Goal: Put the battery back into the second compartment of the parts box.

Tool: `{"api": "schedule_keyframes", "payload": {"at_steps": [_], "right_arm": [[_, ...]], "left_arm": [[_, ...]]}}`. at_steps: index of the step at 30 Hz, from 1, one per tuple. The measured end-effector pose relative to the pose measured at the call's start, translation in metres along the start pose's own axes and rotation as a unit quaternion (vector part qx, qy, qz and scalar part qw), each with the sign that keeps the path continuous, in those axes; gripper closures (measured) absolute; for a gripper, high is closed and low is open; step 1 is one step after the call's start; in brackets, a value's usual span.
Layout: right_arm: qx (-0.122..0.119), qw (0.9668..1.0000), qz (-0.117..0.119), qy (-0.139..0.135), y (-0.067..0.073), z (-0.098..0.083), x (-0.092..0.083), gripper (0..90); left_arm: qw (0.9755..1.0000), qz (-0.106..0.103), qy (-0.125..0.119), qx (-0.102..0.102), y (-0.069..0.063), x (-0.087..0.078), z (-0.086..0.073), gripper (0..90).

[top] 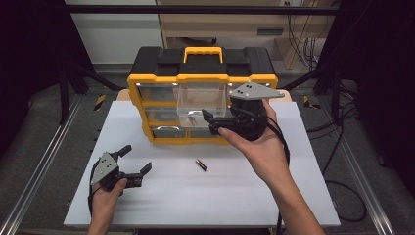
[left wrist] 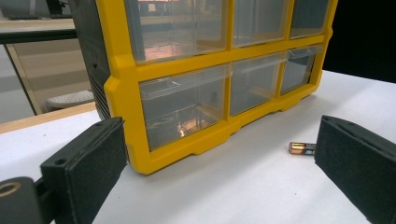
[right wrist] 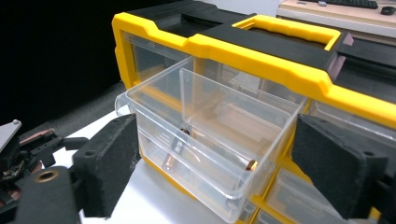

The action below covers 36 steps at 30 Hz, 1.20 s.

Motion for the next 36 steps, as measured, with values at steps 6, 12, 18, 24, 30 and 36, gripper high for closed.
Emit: {"api": "schedule_keyframes", "payload": {"at_steps": [6,12,18,24,30,36], "right_arm": [[0.007,1.0,-0.006,0.003,-0.004,-0.01,-0.006,12.6],[0.011,0.9998,-0.005,0.018,-0.006,-0.027,-0.007,11.9],[0.012,0.9994,-0.009,0.03,-0.008,-0.042,-0.005,11.2],[0.017,0.9988,-0.009,0.046,-0.007,-0.061,0.001,10.5],[0.025,0.9979,-0.007,0.06,-0.006,-0.083,0.01,9.7],[0.028,0.9973,-0.006,0.067,-0.005,-0.101,0.018,9.4]], "left_arm": [[1.0,0.0,0.0,0.0,0.0,0.0,0.0,2.0],[1.0,-0.001,0.001,0.001,-0.001,0.0,0.0,2.0],[1.0,0.0,0.001,0.001,-0.001,0.0,-0.001,2.0],[1.0,0.0,0.003,0.003,-0.001,0.001,-0.001,2.0],[1.0,-0.001,0.005,0.005,-0.002,0.001,-0.002,2.0],[0.9999,-0.001,0.006,0.008,-0.003,0.002,-0.002,2.0]]}}
Point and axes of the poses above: each handheld gripper's, and its own axes: x roughly forward along the jaws, z roughly out of its top, y roughly to its left, the point moved 10 cm from there along x, roughly forward along the jaws, and after that the axes turned 2 degrees about -y, right-handed, at the moved point
